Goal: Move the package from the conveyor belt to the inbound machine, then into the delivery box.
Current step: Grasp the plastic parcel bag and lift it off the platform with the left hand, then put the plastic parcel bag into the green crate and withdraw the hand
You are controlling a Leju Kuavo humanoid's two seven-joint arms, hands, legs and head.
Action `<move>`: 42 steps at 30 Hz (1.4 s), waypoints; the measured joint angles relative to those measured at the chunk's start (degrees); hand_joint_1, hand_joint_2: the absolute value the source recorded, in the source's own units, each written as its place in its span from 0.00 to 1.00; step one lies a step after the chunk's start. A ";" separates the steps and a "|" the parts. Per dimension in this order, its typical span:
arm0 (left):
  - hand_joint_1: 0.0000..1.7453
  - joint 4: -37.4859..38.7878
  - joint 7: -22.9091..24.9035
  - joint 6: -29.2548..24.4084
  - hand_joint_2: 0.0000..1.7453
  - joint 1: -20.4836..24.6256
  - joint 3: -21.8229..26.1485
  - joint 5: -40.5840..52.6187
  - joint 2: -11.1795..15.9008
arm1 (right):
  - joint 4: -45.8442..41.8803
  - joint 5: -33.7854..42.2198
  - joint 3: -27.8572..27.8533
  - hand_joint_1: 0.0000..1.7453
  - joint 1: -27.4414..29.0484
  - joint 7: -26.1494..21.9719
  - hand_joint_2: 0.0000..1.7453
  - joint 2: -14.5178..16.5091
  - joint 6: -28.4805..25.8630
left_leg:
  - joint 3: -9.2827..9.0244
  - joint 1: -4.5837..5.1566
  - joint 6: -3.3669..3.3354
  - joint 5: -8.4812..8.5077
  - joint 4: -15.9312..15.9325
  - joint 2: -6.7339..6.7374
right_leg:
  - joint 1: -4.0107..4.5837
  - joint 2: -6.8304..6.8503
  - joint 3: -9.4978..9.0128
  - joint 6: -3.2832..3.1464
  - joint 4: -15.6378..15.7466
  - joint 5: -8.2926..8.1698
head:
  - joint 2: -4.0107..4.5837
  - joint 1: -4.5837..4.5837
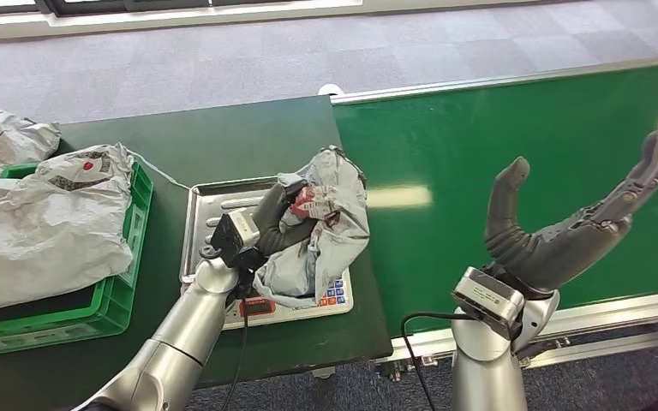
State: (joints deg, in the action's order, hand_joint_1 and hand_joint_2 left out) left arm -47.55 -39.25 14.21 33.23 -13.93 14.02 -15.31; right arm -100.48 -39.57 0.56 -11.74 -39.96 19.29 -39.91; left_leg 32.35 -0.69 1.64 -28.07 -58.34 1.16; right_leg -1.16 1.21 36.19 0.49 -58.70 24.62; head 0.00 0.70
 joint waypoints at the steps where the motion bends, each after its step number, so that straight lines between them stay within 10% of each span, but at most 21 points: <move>1: 1.00 -1.23 0.83 -5.85 1.00 -0.01 0.81 2.31 0.28 | 0.00 -0.04 -0.17 0.00 0.10 0.00 1.00 -0.01 0.00 | 0.00 0.00 0.01 0.00 0.00 0.03 | 0.00 -0.02 0.01 0.00 -0.01 0.00 | 0.00 0.00; 5: 1.00 -5.06 5.55 -38.61 1.00 2.59 4.49 17.64 3.02 | -0.01 0.03 -1.08 0.00 0.64 0.00 1.00 -0.09 -0.04 | 0.00 -0.03 0.05 0.06 0.00 0.02 | 0.03 -0.03 0.03 -0.02 -0.02 -0.02 | 0.00 0.01; 9: 1.00 -6.14 8.64 -52.26 1.00 5.68 10.06 27.87 6.89 | 0.00 0.26 -1.29 0.00 0.76 0.01 1.00 -0.10 -0.07 | -0.03 -0.06 0.09 0.11 0.01 0.07 | 0.07 -0.08 0.04 -0.06 -0.05 -0.04 | 0.00 0.01; 18: 1.00 -8.28 12.45 -53.84 1.00 6.84 20.17 40.93 9.57 | 0.04 0.67 -1.44 0.00 0.78 -0.01 1.00 -0.13 -0.07 | 0.02 -0.05 0.09 0.12 0.00 0.05 | 0.05 -0.06 0.02 -0.06 -0.04 -0.04 | 0.00 0.01; 25: 1.00 -13.14 30.99 -54.21 1.00 6.79 32.57 72.03 13.46 | 0.56 1.25 -1.49 0.00 0.78 -0.01 1.00 -0.13 -0.07 | 0.00 -0.10 0.11 0.11 0.03 0.28 | 0.12 -0.29 0.18 -0.08 -0.05 -0.04 | 0.00 0.02; 28: 1.00 -12.73 39.16 -54.25 1.00 6.68 32.71 72.29 16.57 | 0.62 1.42 -1.60 0.00 0.79 0.01 1.00 -0.13 -0.07 | 0.02 -0.18 0.15 0.14 0.04 0.20 | 0.20 -0.19 0.17 -0.10 -0.05 -0.02 | 0.00 0.02; 42: 1.00 -6.91 46.90 -54.25 1.00 6.76 33.01 72.03 21.50 | 0.79 1.52 -1.78 0.00 0.81 -0.02 1.00 -0.13 -0.07 | 0.04 -0.15 0.14 0.14 0.01 0.17 | 0.16 -0.17 0.14 -0.15 -0.03 -0.07 | 0.00 0.02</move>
State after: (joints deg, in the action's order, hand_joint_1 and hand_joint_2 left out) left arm -54.47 7.65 -40.04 40.00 19.08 86.04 6.19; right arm -99.69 -38.05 -1.21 -10.92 -39.98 19.17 -39.98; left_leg 32.39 -0.84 1.79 -27.93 -58.32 1.32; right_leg -1.00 1.05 36.34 0.34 -58.74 24.54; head 0.00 0.72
